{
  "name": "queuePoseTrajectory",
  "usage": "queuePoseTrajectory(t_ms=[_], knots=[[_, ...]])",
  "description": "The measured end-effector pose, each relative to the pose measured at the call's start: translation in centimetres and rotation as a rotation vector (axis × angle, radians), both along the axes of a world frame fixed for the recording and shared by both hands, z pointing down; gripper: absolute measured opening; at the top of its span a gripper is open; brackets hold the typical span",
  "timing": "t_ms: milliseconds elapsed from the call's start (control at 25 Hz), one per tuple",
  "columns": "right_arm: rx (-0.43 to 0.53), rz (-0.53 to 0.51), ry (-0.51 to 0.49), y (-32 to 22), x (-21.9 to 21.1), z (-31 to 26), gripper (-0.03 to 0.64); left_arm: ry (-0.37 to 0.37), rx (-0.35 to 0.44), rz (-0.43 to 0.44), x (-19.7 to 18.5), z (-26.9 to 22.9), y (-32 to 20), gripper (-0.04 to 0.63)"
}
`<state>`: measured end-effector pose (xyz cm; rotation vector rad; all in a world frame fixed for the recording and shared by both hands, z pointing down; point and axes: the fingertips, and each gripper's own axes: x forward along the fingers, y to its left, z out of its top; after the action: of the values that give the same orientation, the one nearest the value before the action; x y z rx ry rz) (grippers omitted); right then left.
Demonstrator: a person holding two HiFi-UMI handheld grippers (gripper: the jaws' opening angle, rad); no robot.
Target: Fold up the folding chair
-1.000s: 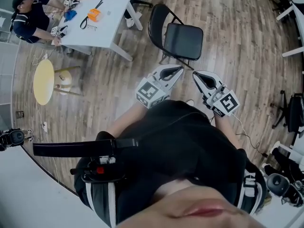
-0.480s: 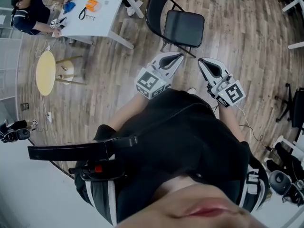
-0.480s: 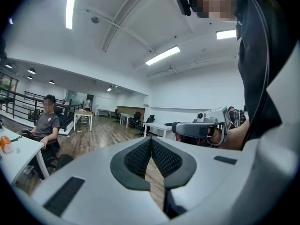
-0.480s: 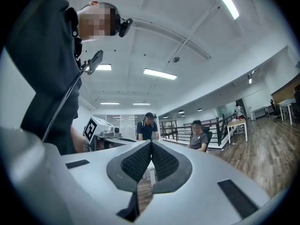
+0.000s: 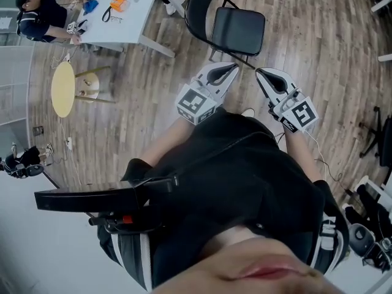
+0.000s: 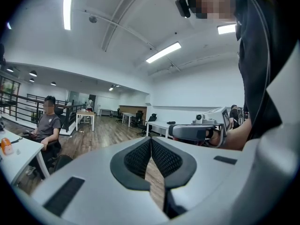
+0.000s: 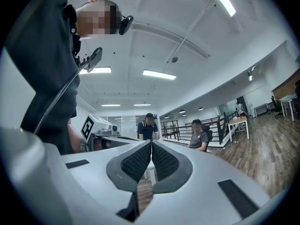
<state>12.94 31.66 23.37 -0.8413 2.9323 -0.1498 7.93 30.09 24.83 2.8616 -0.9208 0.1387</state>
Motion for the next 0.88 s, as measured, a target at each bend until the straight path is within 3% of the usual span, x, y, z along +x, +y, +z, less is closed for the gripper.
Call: queuePoseTrajectory(t_ms=[320, 880], knots=[[-0.032, -0.014, -0.009, -3.4, -1.9, 0.6, 0.011, 0.006, -0.009, 0.014, -0.9, 0.5, -3.5, 0.005], [-0.115, 0.038, 0.006, -14.2, -9.9, 1.5, 0.011, 0.040, -0.039, 0.057, -9.5, 1.9, -15.1, 0.005]])
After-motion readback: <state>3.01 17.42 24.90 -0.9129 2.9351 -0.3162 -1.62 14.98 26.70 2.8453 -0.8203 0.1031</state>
